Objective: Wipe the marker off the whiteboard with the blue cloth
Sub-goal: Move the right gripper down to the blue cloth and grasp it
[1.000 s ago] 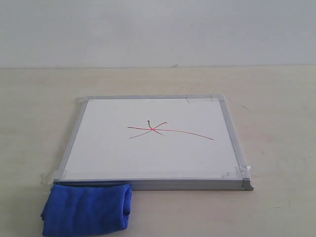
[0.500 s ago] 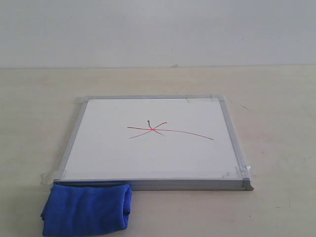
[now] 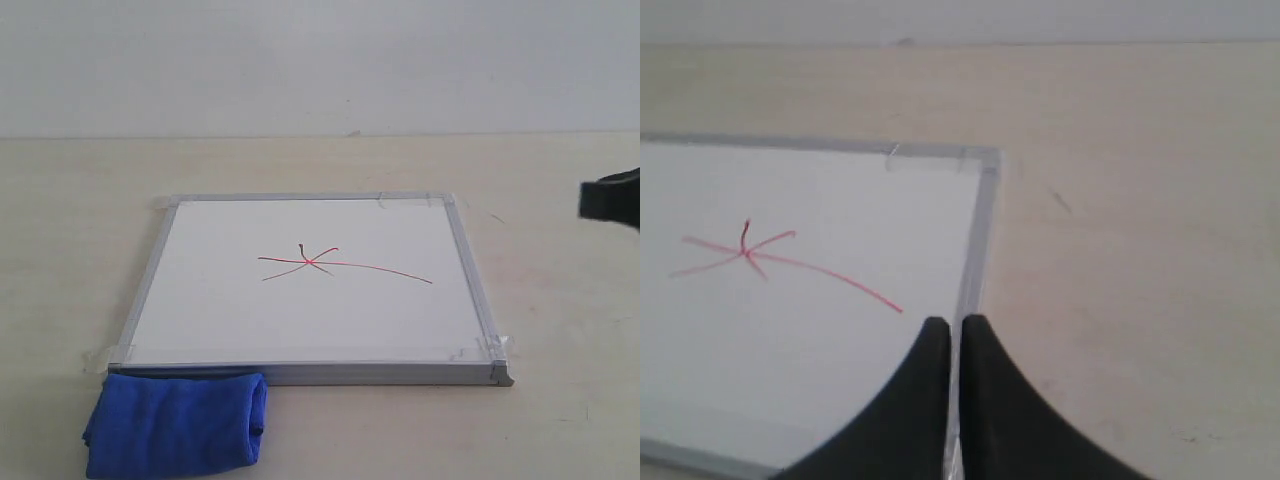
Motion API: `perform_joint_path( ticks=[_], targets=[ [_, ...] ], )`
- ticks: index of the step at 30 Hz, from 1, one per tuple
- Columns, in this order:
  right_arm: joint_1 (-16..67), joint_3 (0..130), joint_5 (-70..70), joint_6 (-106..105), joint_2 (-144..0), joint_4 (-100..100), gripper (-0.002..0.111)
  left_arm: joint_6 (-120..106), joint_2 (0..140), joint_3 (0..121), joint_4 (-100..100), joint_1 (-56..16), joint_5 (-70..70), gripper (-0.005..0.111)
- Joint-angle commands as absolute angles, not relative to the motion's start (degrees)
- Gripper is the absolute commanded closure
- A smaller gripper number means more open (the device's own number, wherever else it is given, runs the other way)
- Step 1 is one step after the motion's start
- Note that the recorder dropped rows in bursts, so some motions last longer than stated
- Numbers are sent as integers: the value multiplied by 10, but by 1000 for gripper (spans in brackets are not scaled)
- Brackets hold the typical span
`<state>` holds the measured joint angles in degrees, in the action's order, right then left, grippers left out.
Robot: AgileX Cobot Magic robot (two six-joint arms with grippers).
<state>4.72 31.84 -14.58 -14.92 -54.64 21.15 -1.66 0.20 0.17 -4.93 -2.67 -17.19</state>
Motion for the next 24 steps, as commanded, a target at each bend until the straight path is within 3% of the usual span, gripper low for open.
perform_joint_path(
  ticks=[1,10,16,24],
  targets=[
    [142,334,-113,-244,-612,223,108,-18,0,0,-49,-25,-168,102],
    [333,487,-240,-291,-751,219,108,-18,0,0,-49,-25,-168,102],
    [415,622,-357,-319,-876,205,108,-18,0,0,-49,-25,-168,102],
    [496,749,-391,-319,-1014,195,106,-18,0,0,-49,-25,-168,102]
  ],
)
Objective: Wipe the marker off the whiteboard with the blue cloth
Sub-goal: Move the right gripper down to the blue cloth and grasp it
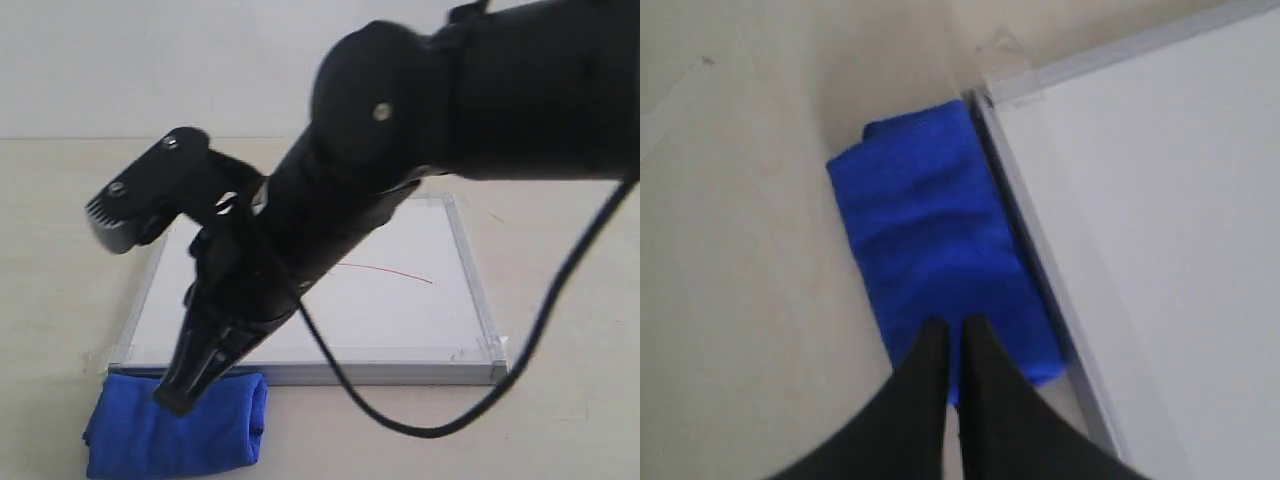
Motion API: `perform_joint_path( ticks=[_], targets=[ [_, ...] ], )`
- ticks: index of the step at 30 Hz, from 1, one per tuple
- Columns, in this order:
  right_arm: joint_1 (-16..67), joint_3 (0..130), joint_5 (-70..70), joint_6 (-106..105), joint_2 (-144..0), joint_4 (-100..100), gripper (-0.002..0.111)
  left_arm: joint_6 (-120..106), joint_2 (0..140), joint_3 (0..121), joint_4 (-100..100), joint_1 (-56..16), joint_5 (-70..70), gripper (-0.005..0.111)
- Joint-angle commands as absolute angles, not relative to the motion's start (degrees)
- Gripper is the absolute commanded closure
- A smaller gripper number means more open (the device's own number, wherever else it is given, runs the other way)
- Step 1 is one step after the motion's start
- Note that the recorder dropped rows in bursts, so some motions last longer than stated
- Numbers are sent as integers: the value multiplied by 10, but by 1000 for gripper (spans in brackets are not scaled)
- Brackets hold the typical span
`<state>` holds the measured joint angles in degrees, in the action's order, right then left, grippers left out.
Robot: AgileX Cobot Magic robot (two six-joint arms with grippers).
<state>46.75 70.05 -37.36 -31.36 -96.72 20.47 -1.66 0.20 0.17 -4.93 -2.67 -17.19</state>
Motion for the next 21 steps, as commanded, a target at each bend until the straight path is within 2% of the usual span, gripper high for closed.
perform_joint_path(
  ticks=[1,3,8,9,21],
  targets=[
    [504,763,-399,-316,-1028,191,102,-18,0,0,-49,-25,-168,102],
    [514,784,-412,-308,-1051,187,89,-18,0,0,-49,-25,-168,102],
    [525,807,-415,-247,-1097,183,44,-18,0,0,-49,-25,-168,102],
    [525,807,-415,-237,-1104,180,41,-18,0,0,-49,-25,-168,102],
    [526,807,-392,-158,-1173,116,43,-18,0,0,-49,-25,-168,102]
  ],
)
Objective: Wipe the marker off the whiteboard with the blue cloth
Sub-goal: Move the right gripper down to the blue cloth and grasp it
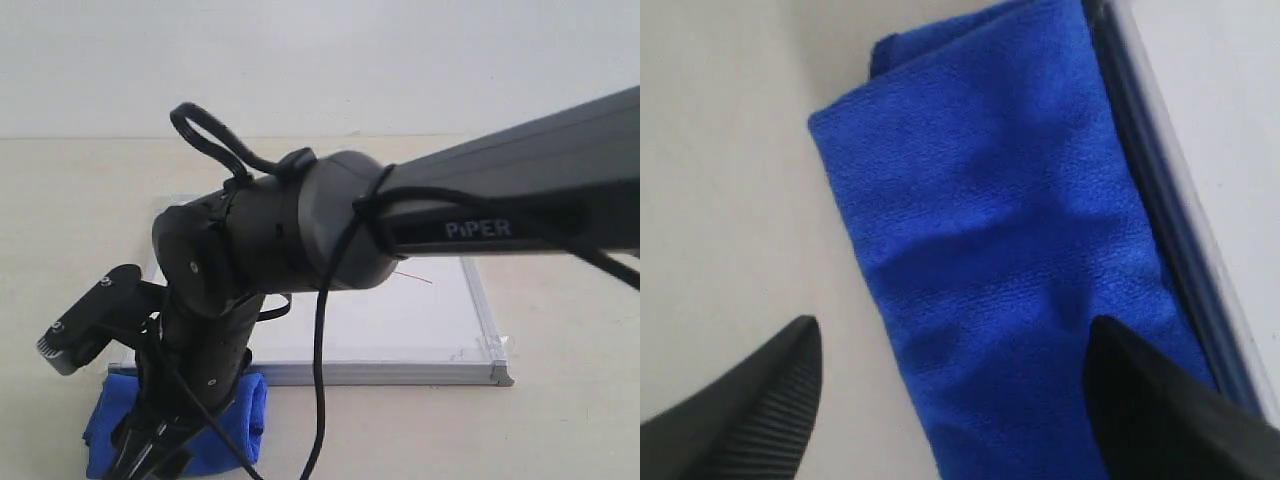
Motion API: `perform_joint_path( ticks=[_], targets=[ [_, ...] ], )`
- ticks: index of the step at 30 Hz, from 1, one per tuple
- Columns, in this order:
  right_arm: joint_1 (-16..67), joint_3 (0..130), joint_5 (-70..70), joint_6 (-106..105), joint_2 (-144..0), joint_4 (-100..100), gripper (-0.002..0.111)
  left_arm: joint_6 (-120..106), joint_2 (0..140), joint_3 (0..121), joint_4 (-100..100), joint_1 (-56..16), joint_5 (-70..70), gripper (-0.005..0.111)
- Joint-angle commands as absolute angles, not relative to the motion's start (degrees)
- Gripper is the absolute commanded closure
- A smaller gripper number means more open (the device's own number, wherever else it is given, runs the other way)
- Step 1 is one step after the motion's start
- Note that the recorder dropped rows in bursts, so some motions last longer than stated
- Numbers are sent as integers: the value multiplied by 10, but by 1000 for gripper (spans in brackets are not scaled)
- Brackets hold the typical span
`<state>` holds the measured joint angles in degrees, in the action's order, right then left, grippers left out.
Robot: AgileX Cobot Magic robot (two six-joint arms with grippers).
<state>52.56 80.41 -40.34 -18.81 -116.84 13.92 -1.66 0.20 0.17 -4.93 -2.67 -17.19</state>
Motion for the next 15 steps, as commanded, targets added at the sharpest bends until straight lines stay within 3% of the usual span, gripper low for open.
perform_joint_path(
  ticks=[1,15],
  targets=[
    [526,807,-385,-152,-1176,109,43,-18,0,0,-49,-25,-168,102],
    [526,807,-366,-123,-1212,99,44,-18,0,0,-49,-25,-168,102]
  ],
)
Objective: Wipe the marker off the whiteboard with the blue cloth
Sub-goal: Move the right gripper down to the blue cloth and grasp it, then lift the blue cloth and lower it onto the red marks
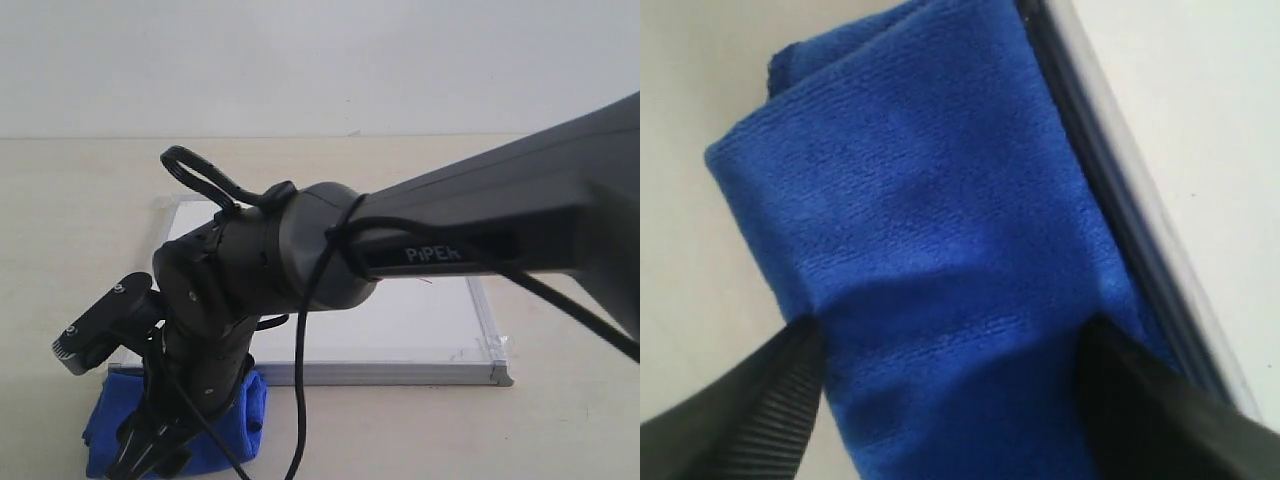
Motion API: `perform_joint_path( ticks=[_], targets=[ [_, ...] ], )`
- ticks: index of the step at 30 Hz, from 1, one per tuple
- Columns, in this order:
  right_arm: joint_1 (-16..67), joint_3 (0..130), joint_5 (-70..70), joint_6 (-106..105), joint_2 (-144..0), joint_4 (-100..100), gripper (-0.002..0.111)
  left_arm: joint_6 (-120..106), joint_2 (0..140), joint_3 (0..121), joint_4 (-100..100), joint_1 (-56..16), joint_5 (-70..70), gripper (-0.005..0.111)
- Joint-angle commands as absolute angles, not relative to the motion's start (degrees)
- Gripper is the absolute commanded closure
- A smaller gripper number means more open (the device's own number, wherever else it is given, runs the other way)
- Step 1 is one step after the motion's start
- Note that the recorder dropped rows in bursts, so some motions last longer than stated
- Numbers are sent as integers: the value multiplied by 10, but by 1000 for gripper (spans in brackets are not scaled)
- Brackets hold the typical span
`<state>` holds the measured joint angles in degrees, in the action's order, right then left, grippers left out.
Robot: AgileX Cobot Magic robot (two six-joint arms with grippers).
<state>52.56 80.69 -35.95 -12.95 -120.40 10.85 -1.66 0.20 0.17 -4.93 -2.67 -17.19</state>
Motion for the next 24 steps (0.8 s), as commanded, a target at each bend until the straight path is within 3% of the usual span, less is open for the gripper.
perform_joint_path(
  ticks=[1,3,10,24],
  targets=[
    [526,807,-369,-122,-1212,99,46,-18,0,0,-49,-25,-168,102],
    [526,807,-373,-118,-1212,99,56,-18,0,0,-49,-25,-168,102],
    [526,807,-381,-116,-1212,99,107,-18,0,0,-49,-25,-168,102],
    [526,875,-425,-124,-1146,99,108,-18,0,0,-49,-25,-168,102]
  ],
)
